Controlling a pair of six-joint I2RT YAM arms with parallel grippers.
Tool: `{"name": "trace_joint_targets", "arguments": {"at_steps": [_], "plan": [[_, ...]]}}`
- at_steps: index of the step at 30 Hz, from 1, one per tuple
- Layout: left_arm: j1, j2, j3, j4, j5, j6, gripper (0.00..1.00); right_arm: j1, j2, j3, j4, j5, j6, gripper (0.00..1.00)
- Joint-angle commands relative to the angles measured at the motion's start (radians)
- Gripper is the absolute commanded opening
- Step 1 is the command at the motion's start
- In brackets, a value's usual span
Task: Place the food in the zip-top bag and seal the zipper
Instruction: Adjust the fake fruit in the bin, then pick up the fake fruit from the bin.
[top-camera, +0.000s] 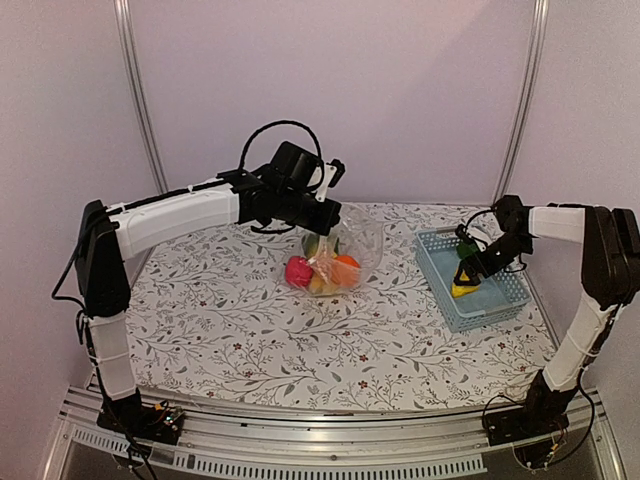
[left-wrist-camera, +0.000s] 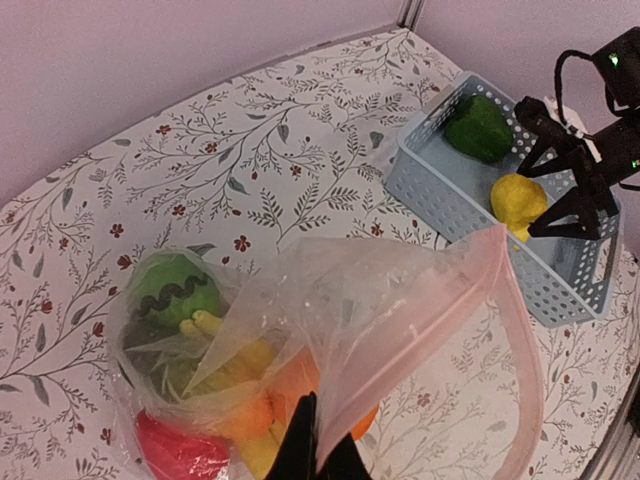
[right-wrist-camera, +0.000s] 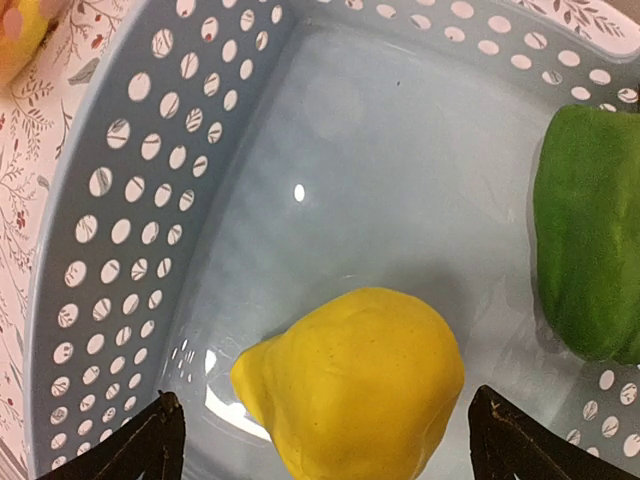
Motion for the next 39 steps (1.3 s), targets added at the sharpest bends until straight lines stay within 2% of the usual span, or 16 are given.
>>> {"name": "trace_joint_targets", "arguments": {"at_steps": [1, 7, 14, 28, 34, 39], "plan": [[-0.007, -0.028, -0.009, -0.002, -0.003, -0.008, 0.0, 0.001, 0.035, 0.065, 0.02, -0.004, 0.063, 0.97], [-0.01, -0.041, -0.026, -0.005, -0.007, -0.013, 0.0, -0.002, 0.036, 0.077, 0.033, 0.034, 0.154, 0.96], [-0.009, -0.041, -0.023, -0.005, -0.011, -0.01, 0.0, -0.006, 0.06, 0.059, 0.024, 0.03, 0.206, 0.87], [-0.01, -0.045, -0.029, -0.017, -0.024, -0.004, 0.0, -0.006, 0.146, 0.041, -0.006, 0.034, 0.216, 0.87], [-0.01, -0.044, -0.023, -0.02, -0.023, -0.008, 0.0, -0.006, 0.13, 0.054, -0.021, -0.049, 0.21, 0.69], [-0.011, -0.044, -0.022, -0.02, -0.012, -0.012, 0.0, -0.006, 0.049, 0.082, -0.028, -0.065, 0.192, 0.63]]}}
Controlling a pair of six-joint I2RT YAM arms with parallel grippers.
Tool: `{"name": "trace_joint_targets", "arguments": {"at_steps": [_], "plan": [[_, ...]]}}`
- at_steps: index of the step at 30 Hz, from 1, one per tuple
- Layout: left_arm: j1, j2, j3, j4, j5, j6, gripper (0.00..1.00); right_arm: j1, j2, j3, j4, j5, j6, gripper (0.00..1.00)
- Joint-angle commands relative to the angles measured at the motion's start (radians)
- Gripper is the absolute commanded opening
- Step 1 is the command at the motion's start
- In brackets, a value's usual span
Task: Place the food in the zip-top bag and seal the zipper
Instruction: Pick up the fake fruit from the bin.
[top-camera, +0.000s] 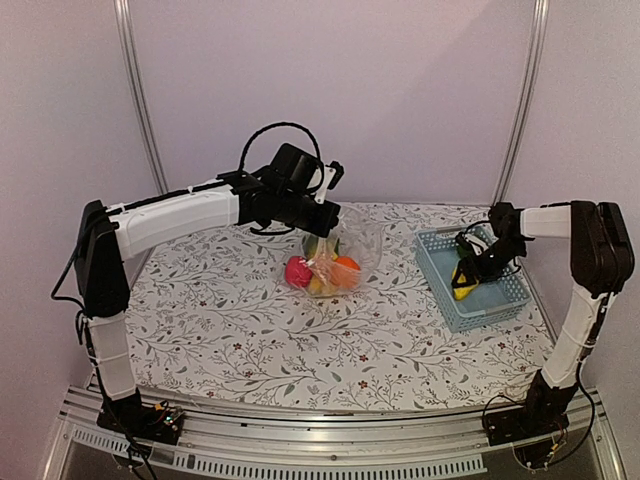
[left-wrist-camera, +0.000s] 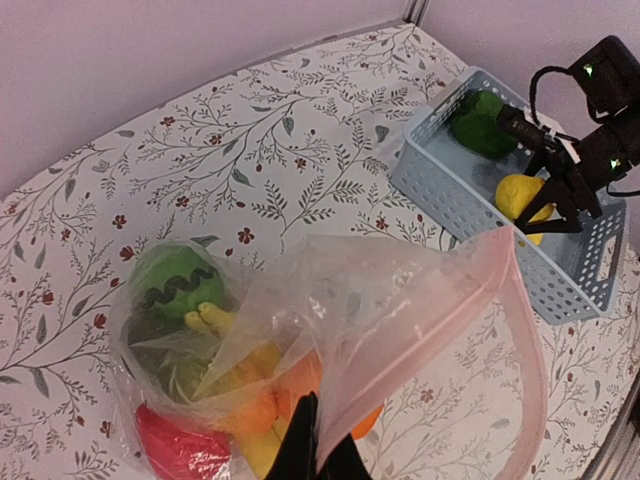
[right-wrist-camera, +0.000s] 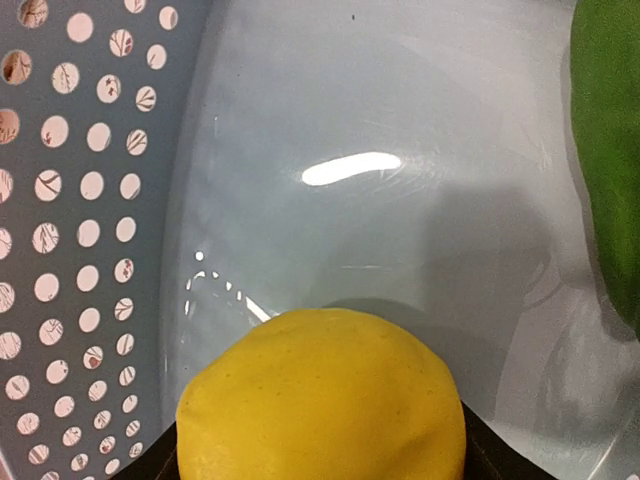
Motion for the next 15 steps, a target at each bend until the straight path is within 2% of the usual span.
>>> {"name": "trace_joint_targets", "arguments": {"at_steps": [1, 8, 15], "plan": [[-0.009, -0.042, -0.007, -0.017, 0.0, -0.008, 0.0, -0.005, -0.097, 0.042, -0.028, -0.048, -0.019, 0.63], [-0.013, -0.028, 0.024, -0.021, 0.013, -0.018, 0.0, -0.003, -0.25, 0.098, -0.032, -0.159, -0.073, 0.61], [-0.018, -0.005, 0.068, -0.025, 0.031, -0.038, 0.0, 0.081, -0.322, 0.154, -0.005, -0.297, -0.109, 0.61]]}}
